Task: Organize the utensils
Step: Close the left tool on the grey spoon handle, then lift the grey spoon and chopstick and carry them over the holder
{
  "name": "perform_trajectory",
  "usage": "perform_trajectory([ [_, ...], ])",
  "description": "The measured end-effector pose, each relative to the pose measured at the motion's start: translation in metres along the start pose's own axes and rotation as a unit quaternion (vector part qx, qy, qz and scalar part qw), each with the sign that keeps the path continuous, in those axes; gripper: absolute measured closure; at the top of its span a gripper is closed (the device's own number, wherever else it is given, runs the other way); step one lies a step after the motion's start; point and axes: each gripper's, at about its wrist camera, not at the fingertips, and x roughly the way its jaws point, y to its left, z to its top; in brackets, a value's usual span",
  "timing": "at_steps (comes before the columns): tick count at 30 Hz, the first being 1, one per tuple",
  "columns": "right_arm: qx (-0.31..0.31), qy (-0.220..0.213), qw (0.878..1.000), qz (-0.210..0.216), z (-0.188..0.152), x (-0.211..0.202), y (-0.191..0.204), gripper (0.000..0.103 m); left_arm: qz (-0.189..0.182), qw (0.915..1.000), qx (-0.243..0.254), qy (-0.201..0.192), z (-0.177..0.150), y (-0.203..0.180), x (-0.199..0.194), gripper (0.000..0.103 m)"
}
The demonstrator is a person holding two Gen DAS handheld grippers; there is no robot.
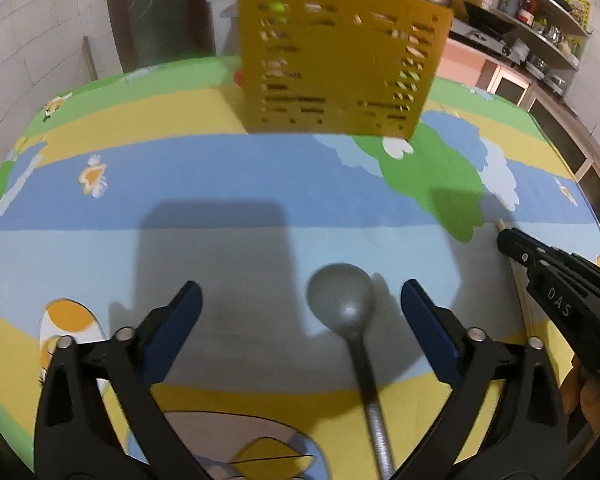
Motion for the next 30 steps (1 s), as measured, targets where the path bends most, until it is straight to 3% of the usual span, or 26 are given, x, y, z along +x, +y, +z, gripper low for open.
perform_trajectory([
  [2, 0.003, -0.002, 1.000, 0.005, 0.001, 0.001, -0.002, 0.097, 0.007, 0.9999, 0.007, 0.007, -0.002, -0.007, 0.003, 0.023],
  [6, 0.006, -0.004, 1.000, 0.009, -0.001, 0.000, -0.004, 0.097, 0.012, 0.9999, 0.003, 0.002, -0.001, -0.011, 0.004, 0.031],
  [9, 0.003, -0.005, 1.000, 0.006, -0.002, 0.000, -0.002, 0.097, 0.020, 0.9998, 0.007, 0.003, 0.002, -0.016, 0.004, 0.048],
  [11, 0.000, -0.005, 1.000, 0.001, -0.002, 0.000, 0.000, 0.097, 0.018, 0.9996, 0.021, 0.007, 0.004, -0.023, 0.004, 0.065],
  [12, -0.002, -0.006, 1.000, -0.001, -0.002, 0.000, 0.001, 0.097, 0.016, 0.9995, 0.026, 0.009, 0.004, -0.025, 0.004, 0.068],
  [22, -0.008, -0.017, 1.000, -0.012, -0.003, -0.006, 0.002, 0.097, 0.007, 0.9983, 0.056, 0.015, 0.008, -0.025, 0.004, 0.068],
  [30, -0.014, -0.040, 0.999, -0.015, -0.003, -0.016, 0.011, 0.097, 0.009, 0.9965, 0.083, -0.006, 0.008, -0.012, -0.007, 0.068],
])
